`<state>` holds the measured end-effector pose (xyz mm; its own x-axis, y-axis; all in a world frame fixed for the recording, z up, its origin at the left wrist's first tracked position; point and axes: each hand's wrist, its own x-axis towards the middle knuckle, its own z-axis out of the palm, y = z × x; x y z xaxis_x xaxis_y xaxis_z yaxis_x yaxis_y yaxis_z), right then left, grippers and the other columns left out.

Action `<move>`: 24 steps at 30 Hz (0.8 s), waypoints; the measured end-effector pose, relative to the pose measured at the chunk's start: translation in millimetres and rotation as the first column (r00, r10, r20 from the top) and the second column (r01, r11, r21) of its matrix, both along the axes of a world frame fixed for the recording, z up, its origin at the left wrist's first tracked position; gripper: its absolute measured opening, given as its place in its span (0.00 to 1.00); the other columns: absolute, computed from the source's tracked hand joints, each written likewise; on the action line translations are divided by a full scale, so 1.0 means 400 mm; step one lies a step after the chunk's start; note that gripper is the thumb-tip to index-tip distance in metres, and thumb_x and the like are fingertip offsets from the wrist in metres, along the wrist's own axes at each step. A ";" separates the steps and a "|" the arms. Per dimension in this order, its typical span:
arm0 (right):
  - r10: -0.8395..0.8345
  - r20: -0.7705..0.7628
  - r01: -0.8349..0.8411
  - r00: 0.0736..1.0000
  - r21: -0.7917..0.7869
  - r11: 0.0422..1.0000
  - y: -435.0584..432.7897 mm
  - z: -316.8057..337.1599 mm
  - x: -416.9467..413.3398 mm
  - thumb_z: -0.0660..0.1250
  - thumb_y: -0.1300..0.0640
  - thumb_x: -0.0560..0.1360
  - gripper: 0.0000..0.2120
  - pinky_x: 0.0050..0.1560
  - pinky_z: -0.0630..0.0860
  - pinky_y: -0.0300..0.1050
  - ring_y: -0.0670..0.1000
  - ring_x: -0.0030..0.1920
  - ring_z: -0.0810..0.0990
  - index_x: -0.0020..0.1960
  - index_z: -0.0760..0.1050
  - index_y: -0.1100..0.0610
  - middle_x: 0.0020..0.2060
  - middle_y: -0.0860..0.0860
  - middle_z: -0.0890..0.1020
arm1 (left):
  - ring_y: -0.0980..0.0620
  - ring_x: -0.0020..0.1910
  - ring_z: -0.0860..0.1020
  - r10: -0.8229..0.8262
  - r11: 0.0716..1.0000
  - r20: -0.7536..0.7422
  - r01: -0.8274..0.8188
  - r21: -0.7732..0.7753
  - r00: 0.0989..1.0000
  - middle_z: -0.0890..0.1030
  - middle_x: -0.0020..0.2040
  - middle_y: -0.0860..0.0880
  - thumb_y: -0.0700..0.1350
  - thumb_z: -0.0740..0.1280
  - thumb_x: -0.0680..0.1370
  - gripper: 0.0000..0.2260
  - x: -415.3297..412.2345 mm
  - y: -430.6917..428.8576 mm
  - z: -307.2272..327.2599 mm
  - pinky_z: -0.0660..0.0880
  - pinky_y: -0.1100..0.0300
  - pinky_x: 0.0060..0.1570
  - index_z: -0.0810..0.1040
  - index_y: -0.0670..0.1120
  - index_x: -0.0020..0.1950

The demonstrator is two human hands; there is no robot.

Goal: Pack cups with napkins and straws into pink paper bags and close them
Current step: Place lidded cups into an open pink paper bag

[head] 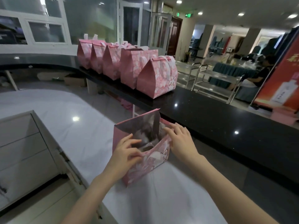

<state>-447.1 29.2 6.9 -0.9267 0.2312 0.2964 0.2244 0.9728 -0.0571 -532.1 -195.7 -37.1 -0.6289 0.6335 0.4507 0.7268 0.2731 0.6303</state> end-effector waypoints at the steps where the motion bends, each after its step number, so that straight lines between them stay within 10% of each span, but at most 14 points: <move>1: 0.002 -0.001 -0.002 1.000 0.012 1.000 0.010 -0.005 0.010 0.64 0.60 0.76 0.28 0.75 0.44 0.55 0.54 0.77 0.50 0.73 0.61 0.45 0.76 0.50 0.59 | 0.50 0.72 0.64 -0.044 0.999 -0.018 0.044 -0.005 0.999 0.76 0.62 0.58 0.42 0.77 0.70 0.06 0.014 -0.004 -0.001 0.63 0.52 0.69 0.86 0.53 0.41; 13: -0.202 -0.027 0.203 0.979 0.030 0.979 0.068 -0.033 0.438 0.67 0.47 0.74 0.09 0.74 0.53 0.61 0.54 0.64 0.69 0.52 0.78 0.48 0.53 0.47 0.77 | 0.53 0.71 0.65 -0.170 0.985 0.000 0.170 0.016 0.985 0.77 0.61 0.57 0.39 0.77 0.70 0.06 0.289 0.054 0.010 0.61 0.60 0.67 0.86 0.51 0.40; 24: -0.545 -0.228 0.552 0.807 -0.041 0.833 0.106 -0.029 1.268 0.76 0.62 0.67 0.04 0.54 0.75 0.62 0.60 0.46 0.78 0.37 0.82 0.57 0.37 0.52 0.81 | 0.50 0.66 0.71 -0.445 0.894 -0.096 0.448 0.013 0.890 0.80 0.56 0.51 0.39 0.76 0.70 0.03 0.883 0.331 0.015 0.65 0.57 0.64 0.85 0.46 0.41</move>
<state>60.0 71.5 -4.5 -0.5570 0.6706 0.4900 0.7056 0.6932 -0.1466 -178.7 -63.2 -31.3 -0.2401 0.8217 0.5169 0.8197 -0.1136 0.5614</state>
